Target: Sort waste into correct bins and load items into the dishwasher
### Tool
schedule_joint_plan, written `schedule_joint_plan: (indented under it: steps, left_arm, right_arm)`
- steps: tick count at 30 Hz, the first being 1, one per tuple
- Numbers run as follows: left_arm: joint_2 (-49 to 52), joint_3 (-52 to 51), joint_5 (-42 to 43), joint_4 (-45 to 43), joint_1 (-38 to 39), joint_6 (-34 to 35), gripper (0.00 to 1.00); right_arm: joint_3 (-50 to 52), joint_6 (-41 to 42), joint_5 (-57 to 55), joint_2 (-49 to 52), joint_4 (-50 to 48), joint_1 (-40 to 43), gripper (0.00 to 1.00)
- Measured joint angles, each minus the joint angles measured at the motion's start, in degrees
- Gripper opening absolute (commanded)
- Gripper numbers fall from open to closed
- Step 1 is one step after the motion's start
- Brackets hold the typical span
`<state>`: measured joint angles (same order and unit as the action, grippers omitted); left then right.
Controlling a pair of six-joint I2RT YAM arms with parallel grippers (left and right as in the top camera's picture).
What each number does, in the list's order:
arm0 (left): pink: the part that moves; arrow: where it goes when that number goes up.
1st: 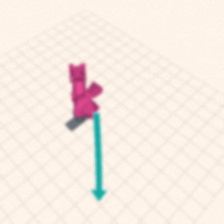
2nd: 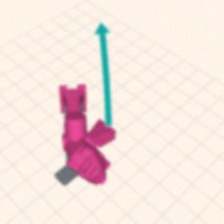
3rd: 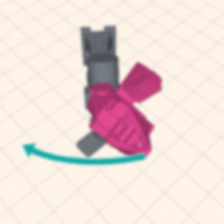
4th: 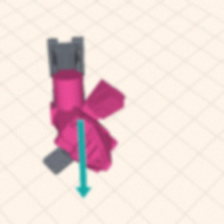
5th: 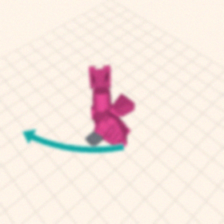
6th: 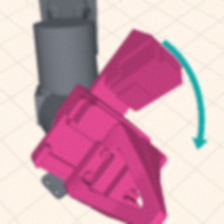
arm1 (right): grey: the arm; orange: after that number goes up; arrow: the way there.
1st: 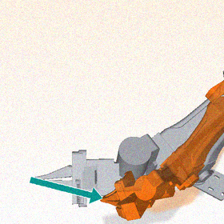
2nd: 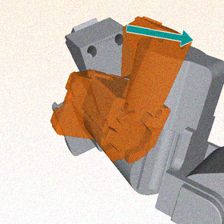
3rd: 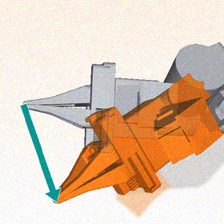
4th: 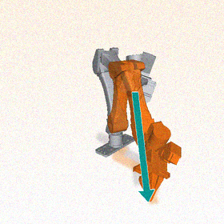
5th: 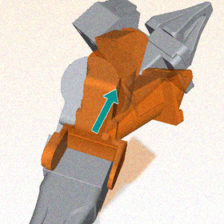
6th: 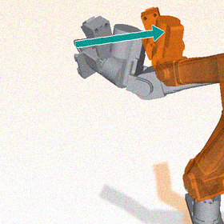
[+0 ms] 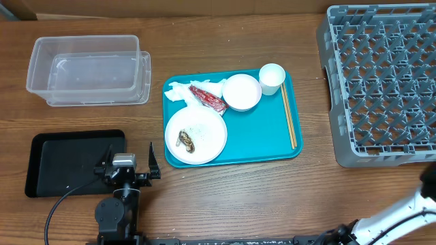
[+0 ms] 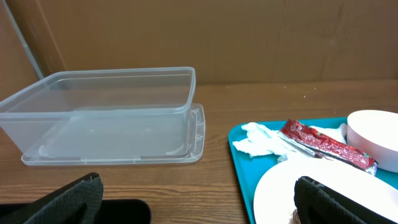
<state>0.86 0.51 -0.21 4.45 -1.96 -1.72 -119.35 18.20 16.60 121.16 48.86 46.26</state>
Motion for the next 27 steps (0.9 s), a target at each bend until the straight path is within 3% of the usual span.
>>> schedule_joint_plan:
  steps: [4,10,20,27]
  left_arm:
    - [0.0,0.0,0.0,0.0,0.0,0.0,1.0]
    - [0.0,0.0,0.0,0.0,0.0,0.0,1.0]
    - [-0.02,0.0,0.0,0.0,0.0,0.0,1.0]
    - [0.0,0.0,-0.02,0.0,0.0,0.0,1.0]
  right_arm:
    - [0.7,-0.11,-12.35,2.34,0.66,-4.7,0.11]
    - [1.29,-0.2,-23.32,6.12,2.99,-4.09,0.06]
    - [1.57,0.55,-27.63,6.84,9.07,0.81,0.04]
    - [1.62,7.96,-26.69,5.86,11.69,3.69,0.06]
